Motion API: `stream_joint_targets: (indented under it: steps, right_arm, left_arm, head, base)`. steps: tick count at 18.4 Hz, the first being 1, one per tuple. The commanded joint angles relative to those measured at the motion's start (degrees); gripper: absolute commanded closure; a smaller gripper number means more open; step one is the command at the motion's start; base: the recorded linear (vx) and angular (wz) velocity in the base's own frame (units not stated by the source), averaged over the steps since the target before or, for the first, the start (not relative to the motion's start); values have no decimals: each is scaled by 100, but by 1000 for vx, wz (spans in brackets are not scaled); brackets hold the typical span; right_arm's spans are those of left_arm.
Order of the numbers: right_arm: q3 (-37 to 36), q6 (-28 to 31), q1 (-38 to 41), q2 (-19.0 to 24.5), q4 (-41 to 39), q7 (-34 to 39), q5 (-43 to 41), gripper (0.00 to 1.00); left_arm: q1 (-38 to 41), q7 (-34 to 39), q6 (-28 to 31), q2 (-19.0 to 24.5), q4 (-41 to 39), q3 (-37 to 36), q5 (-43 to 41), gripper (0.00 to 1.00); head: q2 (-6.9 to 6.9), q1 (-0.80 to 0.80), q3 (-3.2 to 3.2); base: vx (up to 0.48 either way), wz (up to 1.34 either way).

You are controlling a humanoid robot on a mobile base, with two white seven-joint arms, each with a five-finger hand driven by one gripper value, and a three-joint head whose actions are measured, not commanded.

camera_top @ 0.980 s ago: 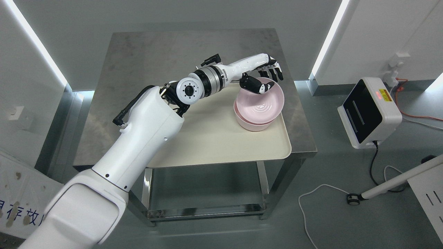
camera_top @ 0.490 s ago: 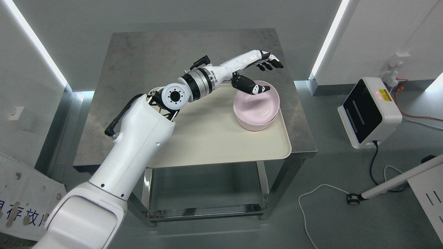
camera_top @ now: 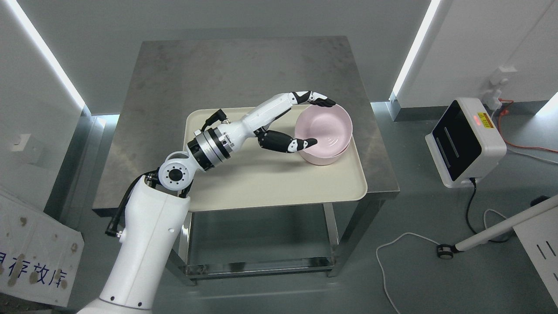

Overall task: Stack pink IKEA bowls on left shelf middle
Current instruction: 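Grasp the rim of the stacked pink bowls with the left hand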

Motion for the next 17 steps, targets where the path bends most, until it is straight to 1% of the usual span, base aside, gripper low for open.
stream_joint_targets:
  steps: [1, 3, 6, 9, 10, 12, 17]
  right_arm:
    - [-70, 16, 167, -100, -193, 2, 0, 0]
    - [-70, 16, 167, -100, -193, 2, 0, 0]
    - [-62, 24, 167, -100, -193, 2, 0, 0]
    - [-62, 24, 167, -100, -193, 2, 0, 0]
    - [-62, 24, 167, -100, -193, 2, 0, 0]
    - [-62, 16, 167, -100, -193, 2, 0, 0]
    - [-62, 24, 167, -100, -193, 2, 0, 0]
  left_arm:
    - [509, -7, -136, 112, -935, 280, -554, 37]
    - [474, -7, -145, 98, -935, 200, -1143, 37]
    - [439, -7, -145, 98, -926, -160, -1873, 37]
    - [360, 46, -128, 98, -873, -301, -2498, 37]
    - [316, 55, -93, 98, -838, -449, -2691, 37]
    - [263, 55, -58, 98, -785, -643, -2859, 38]
    - [-70, 55, 293, 98, -540, -688, -3035, 39]
  head:
    - [0, 0, 0]
    - [0, 0, 0]
    - [0, 0, 0]
    - [0, 0, 0]
    - [0, 0, 0]
    - [0, 0, 0]
    - [0, 0, 0]
  base:
    - [0, 0]
    - [0, 0]
    - [0, 0]
    - [0, 0]
    - [0, 0]
    - [0, 0]
    - [0, 0]
